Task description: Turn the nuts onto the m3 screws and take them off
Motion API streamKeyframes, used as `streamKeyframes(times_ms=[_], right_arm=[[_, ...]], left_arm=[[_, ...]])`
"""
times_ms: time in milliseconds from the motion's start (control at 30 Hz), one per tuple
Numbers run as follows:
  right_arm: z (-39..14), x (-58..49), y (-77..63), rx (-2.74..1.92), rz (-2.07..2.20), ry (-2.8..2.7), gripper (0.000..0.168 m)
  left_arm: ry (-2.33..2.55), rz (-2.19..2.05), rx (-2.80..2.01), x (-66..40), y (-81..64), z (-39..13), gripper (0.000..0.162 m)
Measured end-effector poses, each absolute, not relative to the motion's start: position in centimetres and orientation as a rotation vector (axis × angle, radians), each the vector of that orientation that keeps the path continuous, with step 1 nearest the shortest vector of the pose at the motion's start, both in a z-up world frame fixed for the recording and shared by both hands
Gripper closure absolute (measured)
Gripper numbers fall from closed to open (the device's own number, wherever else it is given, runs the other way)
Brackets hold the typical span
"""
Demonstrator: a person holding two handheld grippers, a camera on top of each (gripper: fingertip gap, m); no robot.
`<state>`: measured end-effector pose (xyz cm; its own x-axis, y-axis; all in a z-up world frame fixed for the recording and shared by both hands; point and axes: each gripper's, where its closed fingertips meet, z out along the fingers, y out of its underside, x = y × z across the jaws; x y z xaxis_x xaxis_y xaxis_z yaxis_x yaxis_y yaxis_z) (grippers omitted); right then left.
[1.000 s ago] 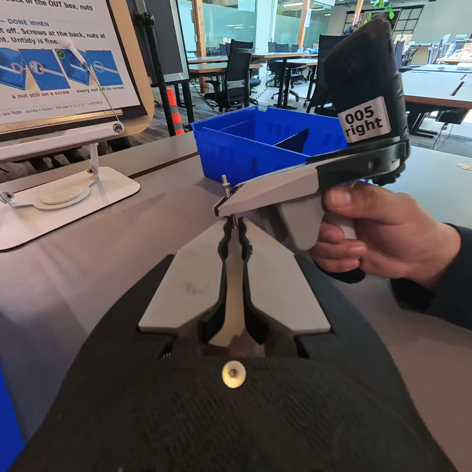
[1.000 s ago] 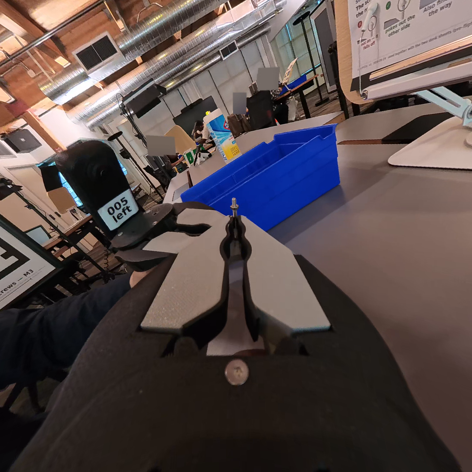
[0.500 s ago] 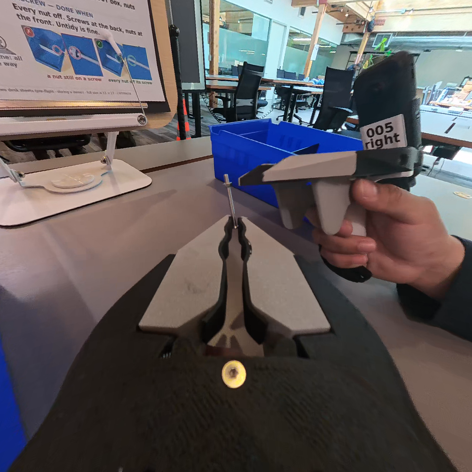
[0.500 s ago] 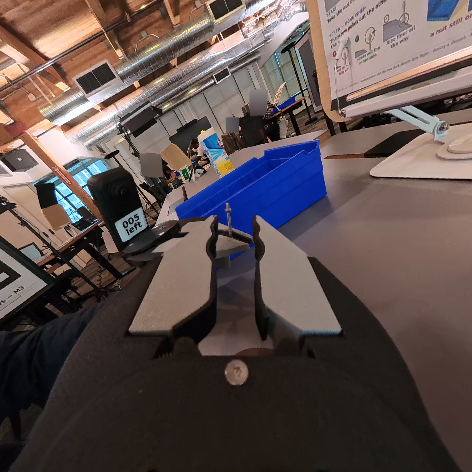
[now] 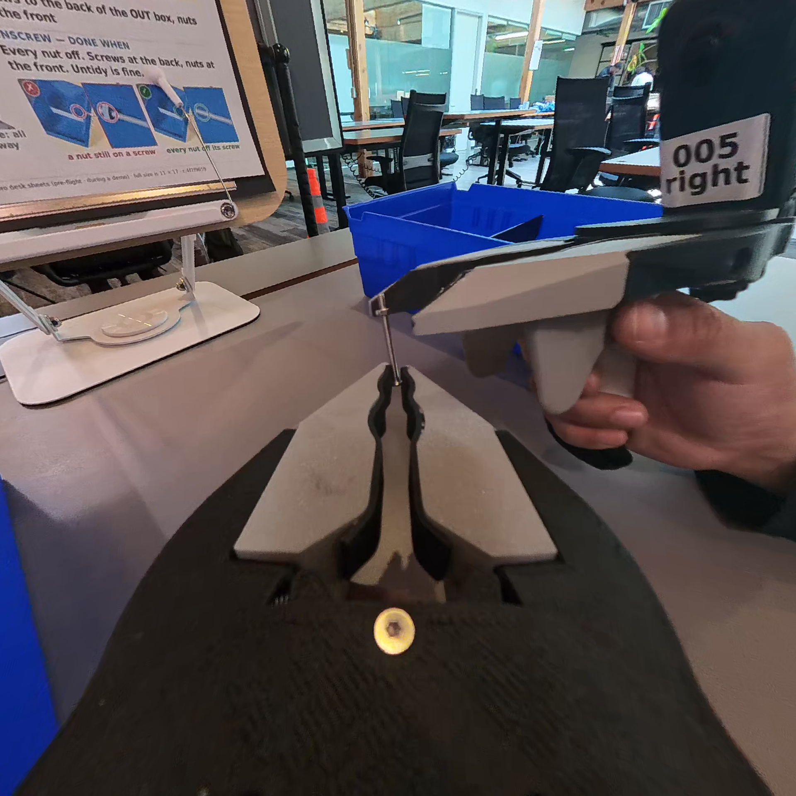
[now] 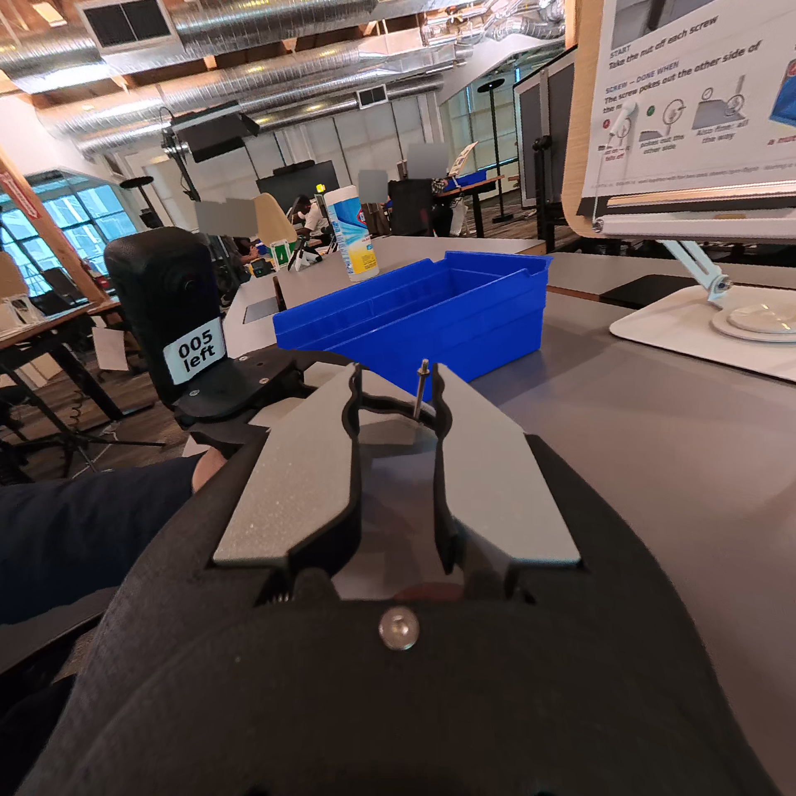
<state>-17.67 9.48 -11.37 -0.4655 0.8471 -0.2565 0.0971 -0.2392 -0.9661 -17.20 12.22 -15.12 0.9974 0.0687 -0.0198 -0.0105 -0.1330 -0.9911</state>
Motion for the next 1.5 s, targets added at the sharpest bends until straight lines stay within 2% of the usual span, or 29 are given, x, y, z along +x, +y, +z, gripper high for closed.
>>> streamKeyframes(times_ms=[333,633,933,1233,1500], right_arm=[[-11.0,-17.5,7.7,-1.072,1.769,-1.495,0.136],[-11.4,-17.7,9.6,-1.144,1.731,-1.449,0.138],[-11.4,-17.5,7.5,-1.060,1.742,-1.527,0.138],[-10.7,-17.3,9.3,-1.100,1.770,-1.442,0.140],[-11.1,-17.3,7.3,-1.052,1.782,-1.524,0.138]], left_arm=[[0.042,0.050,-1.678,-15.3,12.4,-14.5,0.160],[-0.090,0.108,-1.673,-18.2,11.7,-14.4,0.160],[0.060,0.094,-1.693,-15.2,12.4,-14.8,0.160],[-0.084,0.092,-1.703,-17.9,11.9,-15.1,0.160],[0.043,0.057,-1.694,-15.3,12.4,-14.9,0.160]])
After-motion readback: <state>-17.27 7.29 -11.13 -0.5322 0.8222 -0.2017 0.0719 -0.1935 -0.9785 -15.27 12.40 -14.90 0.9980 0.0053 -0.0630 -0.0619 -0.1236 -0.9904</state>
